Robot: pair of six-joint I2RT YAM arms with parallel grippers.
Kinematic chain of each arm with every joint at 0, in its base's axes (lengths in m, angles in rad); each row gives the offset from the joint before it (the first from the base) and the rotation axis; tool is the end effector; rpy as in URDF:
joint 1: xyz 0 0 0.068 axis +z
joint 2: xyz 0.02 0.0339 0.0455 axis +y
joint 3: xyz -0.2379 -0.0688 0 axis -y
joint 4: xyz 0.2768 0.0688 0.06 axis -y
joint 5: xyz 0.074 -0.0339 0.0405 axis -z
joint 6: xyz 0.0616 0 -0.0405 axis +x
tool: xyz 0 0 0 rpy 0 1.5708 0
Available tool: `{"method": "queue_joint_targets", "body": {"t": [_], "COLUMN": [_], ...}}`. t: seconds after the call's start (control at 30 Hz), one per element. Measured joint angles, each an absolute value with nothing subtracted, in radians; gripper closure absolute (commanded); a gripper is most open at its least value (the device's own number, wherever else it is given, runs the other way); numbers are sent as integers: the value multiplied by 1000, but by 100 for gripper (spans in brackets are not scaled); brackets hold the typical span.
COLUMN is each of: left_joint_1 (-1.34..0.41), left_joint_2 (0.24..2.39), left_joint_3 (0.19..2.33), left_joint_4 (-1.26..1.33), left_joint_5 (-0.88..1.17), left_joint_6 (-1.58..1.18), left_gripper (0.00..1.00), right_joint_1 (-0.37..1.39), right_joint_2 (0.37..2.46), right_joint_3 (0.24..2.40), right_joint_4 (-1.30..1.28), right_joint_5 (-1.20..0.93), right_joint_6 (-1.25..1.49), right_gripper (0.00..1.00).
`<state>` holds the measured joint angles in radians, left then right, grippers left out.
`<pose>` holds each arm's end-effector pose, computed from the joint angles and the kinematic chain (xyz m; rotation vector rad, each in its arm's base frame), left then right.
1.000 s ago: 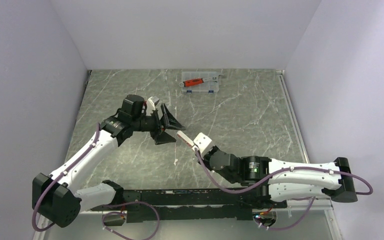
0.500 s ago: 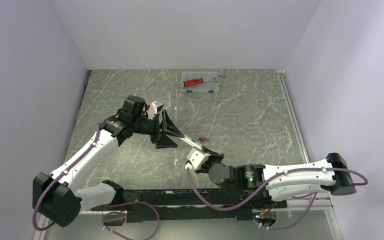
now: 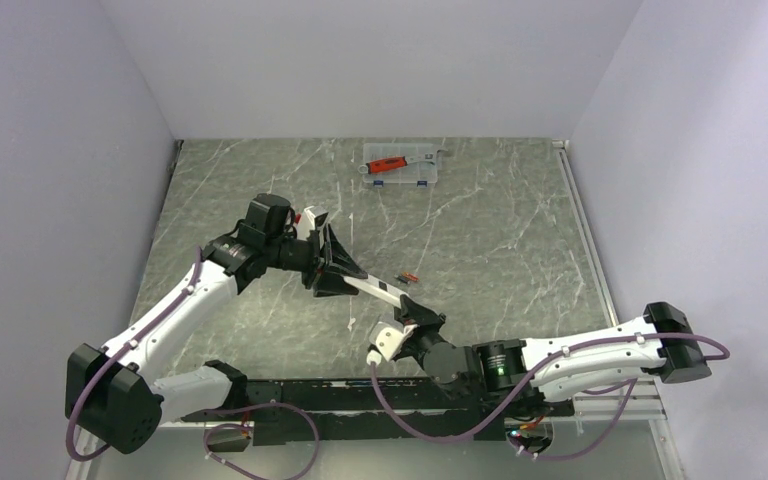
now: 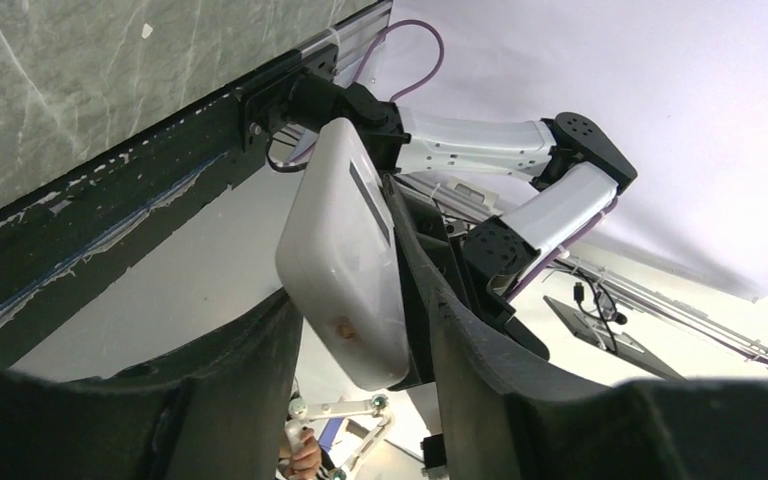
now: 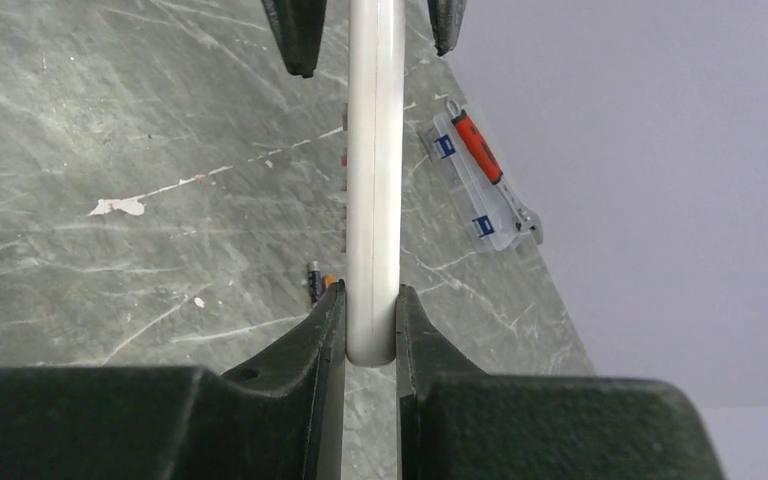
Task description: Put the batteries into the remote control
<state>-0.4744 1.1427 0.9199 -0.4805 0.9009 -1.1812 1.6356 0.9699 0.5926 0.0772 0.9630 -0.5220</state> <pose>0.2360 -0.1755 0.2547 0.3413 -2.5502 1.6778 0.0330 0.2719 0.2313 -1.1364 1.3193 -0.0876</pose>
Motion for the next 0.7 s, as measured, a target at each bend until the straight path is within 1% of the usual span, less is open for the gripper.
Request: {"method": "queue_joint_targets", "body": {"t": [0.27, 0.37, 0.5, 0.7], "left_joint_1": [-473, -472, -472, -472], "left_joint_2": [1142, 1141, 1141, 1139], "left_joint_3": [906, 901, 892, 869], "left_joint_4": [-447, -440, -429, -400], "left_joint_5": [902, 903, 910, 921], "left_joint_6": [-1225, -1253, -1267, -1276], "left_gripper": [73, 79, 99, 100], "right_joint_1": [1656, 1663, 1669, 1676], "right_joint_2": [984, 990, 994, 994], "right_joint_3": [567, 553, 542, 529], "right_joint_4": [156, 181, 212, 233], "right_joint_5": [999, 1011, 1022, 1029], "right_joint_6": [-613, -654, -689, -712], "right_gripper": [100, 100, 100, 100]}}
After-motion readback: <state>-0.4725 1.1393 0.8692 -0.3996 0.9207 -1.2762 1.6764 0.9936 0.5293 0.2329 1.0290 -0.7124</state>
